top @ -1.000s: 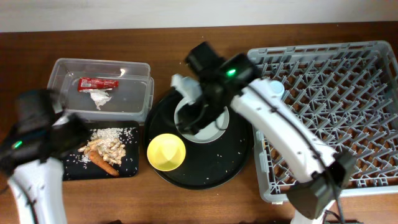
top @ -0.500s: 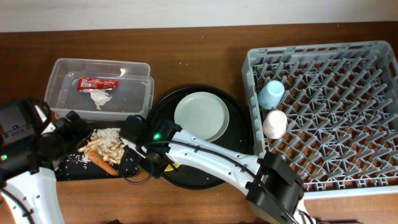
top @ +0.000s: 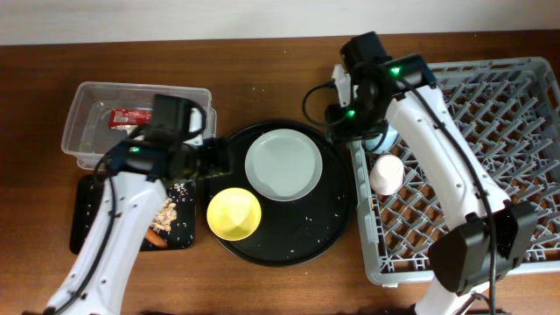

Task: Sort waste into correct bins and load items into the dishwasher rack
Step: 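Reach right gripper to the white plate rim and grasp it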

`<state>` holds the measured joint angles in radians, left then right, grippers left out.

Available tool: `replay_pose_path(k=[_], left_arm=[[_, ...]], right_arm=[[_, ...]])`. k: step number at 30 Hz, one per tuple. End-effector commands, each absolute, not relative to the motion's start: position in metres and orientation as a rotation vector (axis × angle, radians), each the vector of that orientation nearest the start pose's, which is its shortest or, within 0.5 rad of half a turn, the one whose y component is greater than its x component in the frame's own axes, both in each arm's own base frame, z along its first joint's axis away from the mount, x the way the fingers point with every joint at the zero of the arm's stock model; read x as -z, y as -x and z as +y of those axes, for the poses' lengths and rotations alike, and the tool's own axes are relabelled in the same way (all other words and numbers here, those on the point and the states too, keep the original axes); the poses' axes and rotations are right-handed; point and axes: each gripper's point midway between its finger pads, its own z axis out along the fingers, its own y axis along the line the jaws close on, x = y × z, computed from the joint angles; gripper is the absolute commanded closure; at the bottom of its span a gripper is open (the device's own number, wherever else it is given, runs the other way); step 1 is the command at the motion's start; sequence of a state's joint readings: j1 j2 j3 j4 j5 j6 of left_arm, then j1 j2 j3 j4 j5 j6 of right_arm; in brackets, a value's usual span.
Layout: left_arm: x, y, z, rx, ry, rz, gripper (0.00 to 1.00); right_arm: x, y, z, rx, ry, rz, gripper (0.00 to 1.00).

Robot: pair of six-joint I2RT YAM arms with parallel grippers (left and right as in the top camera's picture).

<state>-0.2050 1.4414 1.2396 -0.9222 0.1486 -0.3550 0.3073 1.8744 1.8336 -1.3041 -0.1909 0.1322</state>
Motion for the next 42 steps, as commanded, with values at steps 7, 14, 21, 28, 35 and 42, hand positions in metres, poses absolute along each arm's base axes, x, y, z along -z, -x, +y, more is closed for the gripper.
replay_pose_path(k=[7, 14, 21, 28, 35, 42], left_arm=[[-0.164, -0.33, -0.092, 0.276, 0.126, 2.722, 0.01], [-0.164, -0.33, -0.092, 0.276, 0.126, 2.722, 0.01], [-0.164, -0.33, -0.092, 0.276, 0.126, 2.722, 0.01], [-0.164, -0.33, -0.092, 0.276, 0.126, 2.722, 0.01], [-0.164, -0.33, -0.092, 0.276, 0.126, 2.722, 0.01], [-0.164, -0.33, -0.092, 0.276, 0.126, 2.722, 0.01]], right_arm=[[-0.081, -0.383, 0.163, -0.421, 0.291, 2.867, 0.53], [-0.068, -0.389, 0.167, -0.422, 0.301, 2.819, 0.53], [-0.052, -0.398, 0.184, -0.099, 0.415, 2.745, 0.53], [-0.027, -0.4, 0.186, -0.086, 0.426, 2.777, 0.53], [-0.017, -0.397, 0.185, -0.08, 0.429, 2.791, 0.53], [-0.006, -0.392, 0.182, -0.076, 0.429, 2.799, 0.5]])
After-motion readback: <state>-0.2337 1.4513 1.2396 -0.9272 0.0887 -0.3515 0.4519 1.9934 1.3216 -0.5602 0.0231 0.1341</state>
